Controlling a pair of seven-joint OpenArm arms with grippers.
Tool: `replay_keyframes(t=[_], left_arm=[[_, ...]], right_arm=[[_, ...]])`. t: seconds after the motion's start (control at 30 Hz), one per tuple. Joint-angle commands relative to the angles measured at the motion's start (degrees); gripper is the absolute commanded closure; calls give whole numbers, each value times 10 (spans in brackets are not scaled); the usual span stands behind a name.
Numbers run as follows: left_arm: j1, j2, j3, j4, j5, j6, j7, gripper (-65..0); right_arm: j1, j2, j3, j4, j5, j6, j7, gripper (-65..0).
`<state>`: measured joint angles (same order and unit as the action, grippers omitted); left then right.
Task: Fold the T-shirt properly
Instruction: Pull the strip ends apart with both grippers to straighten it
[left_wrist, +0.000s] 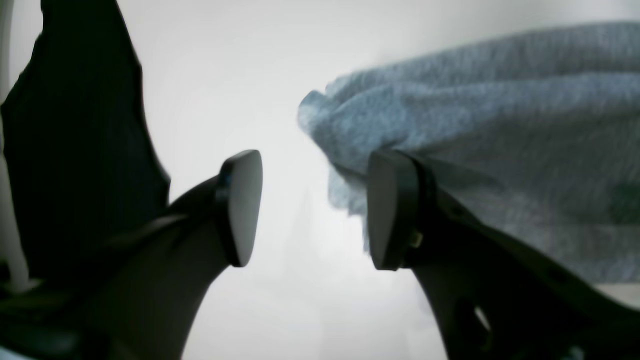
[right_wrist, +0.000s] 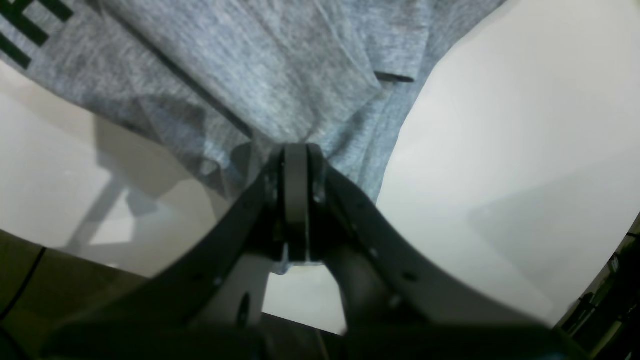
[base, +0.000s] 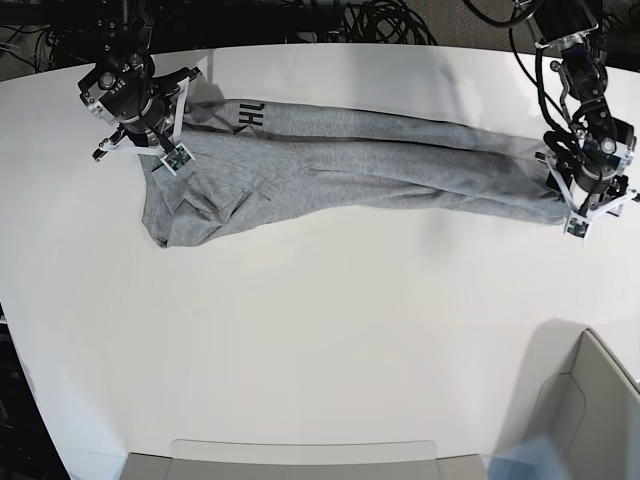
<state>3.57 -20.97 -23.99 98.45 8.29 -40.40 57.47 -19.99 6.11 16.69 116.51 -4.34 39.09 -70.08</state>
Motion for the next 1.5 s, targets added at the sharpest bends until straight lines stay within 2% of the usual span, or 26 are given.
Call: replay_keyframes(t=[0.0,0.07,0.2,0.33,0.5,0.57,0.7,0.93,1.13,1.27,1.47], left_arm=[[-30,-9,-10,8,4,4,14,-366],[-59,-8,-47,-4,5,4,40,-375],[-85,-3,-91,-43,3,4,48,-376],[-83,1,-75,-50,3,4,47,-377],[-82,26,-65,-49,3,4,51,-378],[-82,26,-65,-50,3,4,53,-383],[-86,26,-62,-51,2,4,81,-436],[-87,25,-48,-73,0,4,82,-442],[-87,11,-15,-145,-75,4,85,-442],[-88,-8,-12,-219,-112,4,68,-441],[-99,-37,41,-388,-123,4,-26,-441]], right_arm=[[3,4,3,8,-5,9,1,0],[3,5,3,8,-5,9,2,0],[3,4,1,8,-5,9,2,0],[4,4,1,-2,-5,9,2,0],[15,4,3,-26,-5,9,2,0],[15,4,2,-26,-5,9,2,0],[16,4,1,-27,-5,9,2,0],[18,4,1,-27,-5,9,2,0],[24,5,1,-28,-5,9,2,0],[24,7,1,-28,-5,9,2,0],[24,7,1,-28,-5,9,2,0]])
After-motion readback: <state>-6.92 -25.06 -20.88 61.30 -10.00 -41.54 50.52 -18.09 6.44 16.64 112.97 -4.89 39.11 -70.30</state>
